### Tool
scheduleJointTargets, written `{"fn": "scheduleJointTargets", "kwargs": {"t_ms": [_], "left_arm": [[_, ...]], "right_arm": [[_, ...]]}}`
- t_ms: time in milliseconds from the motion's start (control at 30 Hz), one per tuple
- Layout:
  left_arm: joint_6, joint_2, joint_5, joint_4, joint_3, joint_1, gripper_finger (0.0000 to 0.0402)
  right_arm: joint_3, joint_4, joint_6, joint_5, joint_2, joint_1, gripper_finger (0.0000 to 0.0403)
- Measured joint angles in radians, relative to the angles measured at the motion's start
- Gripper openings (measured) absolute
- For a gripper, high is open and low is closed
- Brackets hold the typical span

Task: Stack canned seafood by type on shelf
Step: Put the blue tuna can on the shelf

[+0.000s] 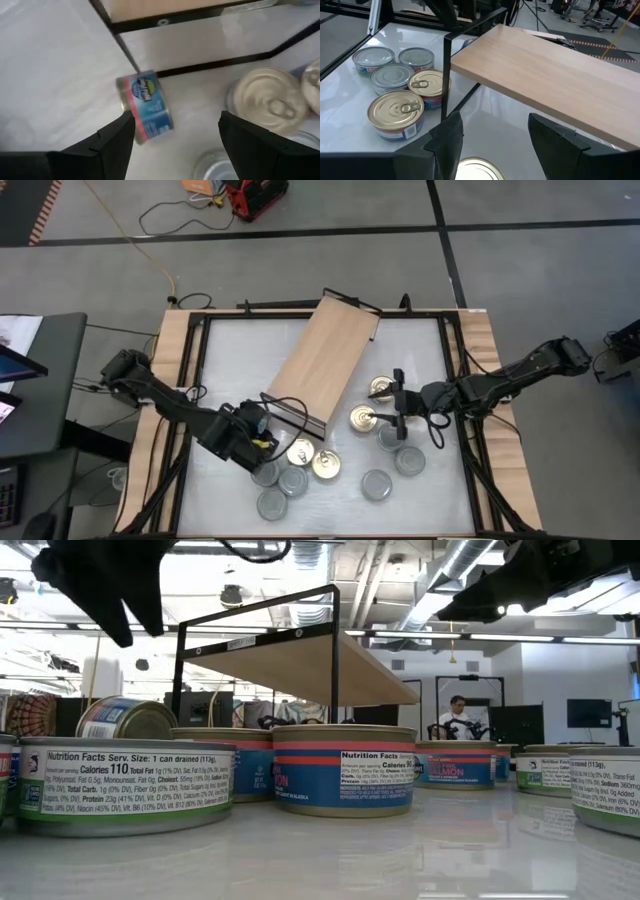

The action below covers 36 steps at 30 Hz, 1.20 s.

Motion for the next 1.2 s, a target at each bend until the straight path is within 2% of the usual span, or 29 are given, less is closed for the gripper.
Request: {"fn": "scheduleJointTargets", "kwargs": {"t_ms": [167, 467, 633, 967, 1067, 1200], "left_arm": [[-0.078, -0.004, 0.049, -0.014, -0.014, 0.026, 0.0285], [-0.16, 0.007, 0.086, 0.04, -0.096, 0.058, 0.037], [-0.213, 0.006, 0.091, 0.078, -0.167, 0.06, 0.0386], [-0.194, 0.006, 0.06, 0.258, -0.282, 0.061, 0.0352], [-0.215, 0.006, 0.052, 0.258, -0.294, 0.061, 0.0326], [-0.18, 0.006, 0.048, 0.261, -0.294, 0.061, 0.027]], "right_arm": [[0.0, -0.013, 0.015, 0.0, 0.0, 0.0, 0.0251], [0.0, -0.02, 0.015, -0.001, 0.0, 0.016, 0.0251], [0.0, -0.02, 0.015, -0.001, 0.0, 0.015, 0.0251], [0.0, -0.019, 0.015, -0.001, 0.0, 0.015, 0.0251], [0.0, -0.019, 0.015, -0.001, 0.0, 0.015, 0.0251], [0.0, -0.019, 0.016, 0.0, 0.0, 0.011, 0.025]]}}
